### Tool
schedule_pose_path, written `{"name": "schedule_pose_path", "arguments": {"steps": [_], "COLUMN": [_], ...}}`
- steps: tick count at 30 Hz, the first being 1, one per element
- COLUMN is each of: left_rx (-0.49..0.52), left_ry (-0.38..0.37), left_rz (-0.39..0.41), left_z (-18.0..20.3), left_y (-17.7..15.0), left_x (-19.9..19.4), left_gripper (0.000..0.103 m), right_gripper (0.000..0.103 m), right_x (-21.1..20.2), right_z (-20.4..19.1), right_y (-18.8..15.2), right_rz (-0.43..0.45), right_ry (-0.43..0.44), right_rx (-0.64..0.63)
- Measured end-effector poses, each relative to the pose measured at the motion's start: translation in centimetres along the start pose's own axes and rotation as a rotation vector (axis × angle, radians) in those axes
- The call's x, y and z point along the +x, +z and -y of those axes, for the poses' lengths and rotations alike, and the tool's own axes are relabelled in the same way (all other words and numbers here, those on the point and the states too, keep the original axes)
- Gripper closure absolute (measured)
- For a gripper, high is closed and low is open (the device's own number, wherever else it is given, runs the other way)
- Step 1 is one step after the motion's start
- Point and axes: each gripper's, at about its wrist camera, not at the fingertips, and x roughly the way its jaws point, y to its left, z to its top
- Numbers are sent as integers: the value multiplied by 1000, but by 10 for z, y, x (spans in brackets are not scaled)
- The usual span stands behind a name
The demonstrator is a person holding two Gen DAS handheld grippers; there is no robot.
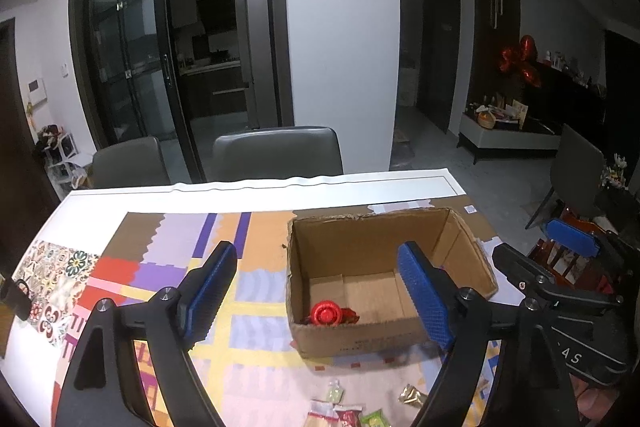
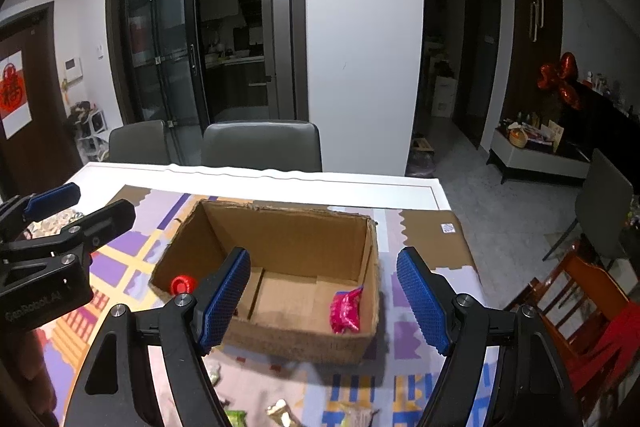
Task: Organize snacks
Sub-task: 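Open both grippers to drop the pouch and pink bag into the box, then withdraw both grippers from the box back toward the remaining snacks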
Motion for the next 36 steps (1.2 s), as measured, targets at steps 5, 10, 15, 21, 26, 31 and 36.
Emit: {"name": "schedule_pose_path", "arguments": {"steps": [5, 10, 15, 21, 26, 31, 36], "left_rx": [-1, 6, 2, -2, -4, -5, -13], "left_ry": [14, 23, 32, 43, 56, 74, 74], "left_rz": [9, 3, 1, 0, 0, 3, -8], "left_z": [-4, -8, -11, -17, -21, -27, -30], "left_y": [-8, -16, -29, -43, -56, -72, -87], "left_x": [-16, -26, -38, -51, -63, -76, -82], "left_gripper": [16, 16, 11, 11, 9, 6, 5], "right_gripper": [26, 26, 26, 20, 20, 20, 19], "right_x": [-17, -30, -41, -55, -65, -74, -81], "right_z": [-3, -8, -13, -18, -25, -29, -34], "right_y": [-8, -16, -26, -43, -53, -68, -81], "right_rz": [11, 16, 14, 15, 8, -2, -18], "right_ry": [-1, 3, 1, -6, 0, 1, -3], "right_rx": [2, 4, -2, 2, -3, -3, 0]}}
